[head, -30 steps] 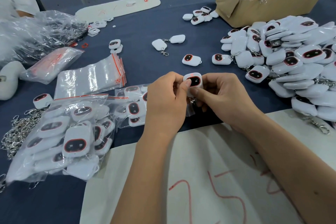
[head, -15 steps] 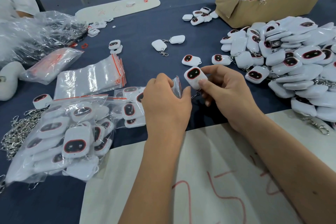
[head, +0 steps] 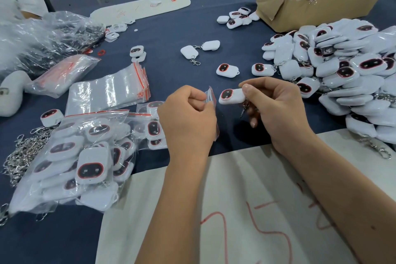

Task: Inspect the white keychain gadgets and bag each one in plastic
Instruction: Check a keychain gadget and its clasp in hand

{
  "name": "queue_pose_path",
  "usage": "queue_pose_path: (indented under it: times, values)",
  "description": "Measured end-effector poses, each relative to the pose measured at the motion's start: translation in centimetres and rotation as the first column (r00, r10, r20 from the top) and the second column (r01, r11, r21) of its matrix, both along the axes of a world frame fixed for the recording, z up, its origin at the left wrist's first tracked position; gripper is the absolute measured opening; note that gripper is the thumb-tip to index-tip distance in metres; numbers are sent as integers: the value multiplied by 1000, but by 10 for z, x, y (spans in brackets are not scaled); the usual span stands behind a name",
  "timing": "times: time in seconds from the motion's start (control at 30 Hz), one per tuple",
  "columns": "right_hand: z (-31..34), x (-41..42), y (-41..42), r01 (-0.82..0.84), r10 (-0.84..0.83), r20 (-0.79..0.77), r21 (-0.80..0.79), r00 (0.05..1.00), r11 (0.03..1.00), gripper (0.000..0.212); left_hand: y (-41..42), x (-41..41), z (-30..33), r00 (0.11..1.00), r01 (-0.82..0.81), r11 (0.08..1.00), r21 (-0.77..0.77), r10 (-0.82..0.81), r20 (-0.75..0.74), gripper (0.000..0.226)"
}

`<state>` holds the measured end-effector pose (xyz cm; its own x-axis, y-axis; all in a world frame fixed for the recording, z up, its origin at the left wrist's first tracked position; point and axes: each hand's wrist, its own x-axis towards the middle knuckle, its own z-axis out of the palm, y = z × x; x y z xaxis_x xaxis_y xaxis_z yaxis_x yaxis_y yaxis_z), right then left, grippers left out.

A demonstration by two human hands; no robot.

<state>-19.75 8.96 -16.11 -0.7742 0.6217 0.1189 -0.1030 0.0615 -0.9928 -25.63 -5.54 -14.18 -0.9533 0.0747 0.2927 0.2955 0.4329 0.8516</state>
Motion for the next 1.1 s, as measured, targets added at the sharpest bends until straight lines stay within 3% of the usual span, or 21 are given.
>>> queue_pose_path:
  times: [0.13,0.27,0.53,0.63,0.77,0.87,0.97,1.1]
  values:
    - [1,2,-2,15,-13,-59,45,998,999,11,2,0,0,999,13,1000,13,-12,-38,9]
    - [1,4,-7,-29,50,-106,189,993,982,9,2,0,0,997,48,998,33,-46,-55,9]
    - [-2,4,-9,-155,164,8,374,986,914,7,0,0,2,973,139,990,8,-135,-186,18]
    - [-3,3,-13,-180,174,58,481,983,858,9,4,5,3,933,196,980,-29,-195,-303,15]
    - [-1,1,-8,-178,189,-54,164,981,970,9,8,7,3,940,189,978,83,-156,-304,14]
    - [2,2,-7,-425,420,-107,-34,901,905,22,8,5,4,951,164,974,155,-115,-286,15]
    - [4,4,-11,-619,617,-77,-4,783,785,36,6,5,5,951,143,972,187,-83,-298,17]
    - [10,6,-17,-674,671,88,178,737,717,62,6,7,6,943,150,970,193,-82,-324,16]
